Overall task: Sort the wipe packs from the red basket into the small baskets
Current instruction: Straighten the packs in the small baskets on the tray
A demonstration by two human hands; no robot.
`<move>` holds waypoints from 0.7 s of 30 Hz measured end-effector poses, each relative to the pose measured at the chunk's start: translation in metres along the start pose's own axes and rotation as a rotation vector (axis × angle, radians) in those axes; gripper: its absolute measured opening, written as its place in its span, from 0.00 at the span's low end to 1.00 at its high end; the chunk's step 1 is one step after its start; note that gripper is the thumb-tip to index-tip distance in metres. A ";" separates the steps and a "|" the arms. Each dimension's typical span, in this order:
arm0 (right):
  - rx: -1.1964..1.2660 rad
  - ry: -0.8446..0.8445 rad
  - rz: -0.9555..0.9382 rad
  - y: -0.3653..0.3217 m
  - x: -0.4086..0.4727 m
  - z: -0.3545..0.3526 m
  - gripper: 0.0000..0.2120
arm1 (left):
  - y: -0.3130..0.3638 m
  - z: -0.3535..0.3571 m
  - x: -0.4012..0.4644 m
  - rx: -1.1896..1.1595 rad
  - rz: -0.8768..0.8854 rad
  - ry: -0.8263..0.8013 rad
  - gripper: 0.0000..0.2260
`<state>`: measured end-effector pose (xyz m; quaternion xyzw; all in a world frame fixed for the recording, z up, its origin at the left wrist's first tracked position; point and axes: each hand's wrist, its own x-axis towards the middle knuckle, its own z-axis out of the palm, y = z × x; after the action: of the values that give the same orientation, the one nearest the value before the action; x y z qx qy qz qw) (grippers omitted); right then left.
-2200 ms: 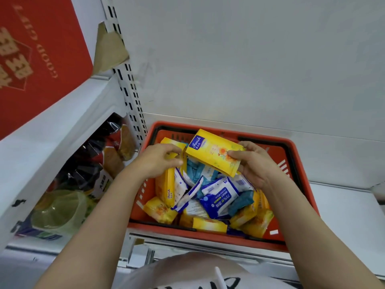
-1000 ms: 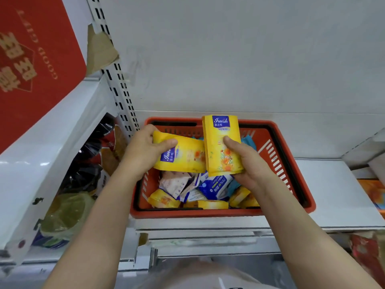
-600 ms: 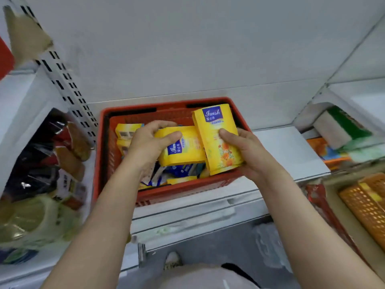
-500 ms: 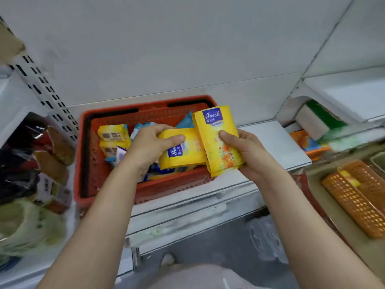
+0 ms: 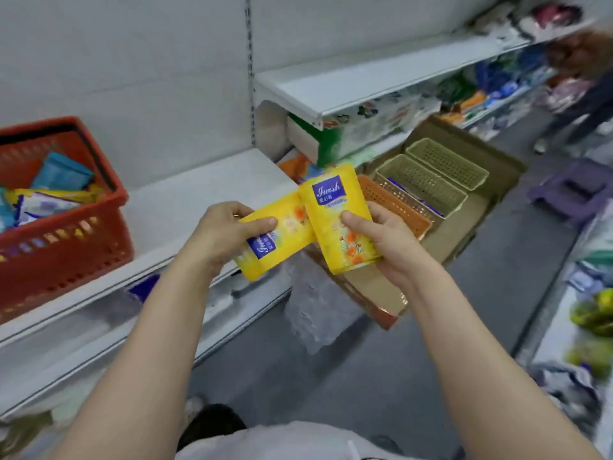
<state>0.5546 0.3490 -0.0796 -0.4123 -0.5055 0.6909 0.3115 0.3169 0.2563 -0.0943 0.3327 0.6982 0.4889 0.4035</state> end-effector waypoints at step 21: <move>-0.250 0.262 0.242 -0.014 0.203 -0.250 0.17 | 0.032 0.199 0.200 0.023 -0.210 0.091 0.19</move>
<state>0.6812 0.6353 -0.1552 -0.5917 -0.4893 0.5958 0.2357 0.4057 0.5201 -0.1509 0.2398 0.7525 0.4504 0.4163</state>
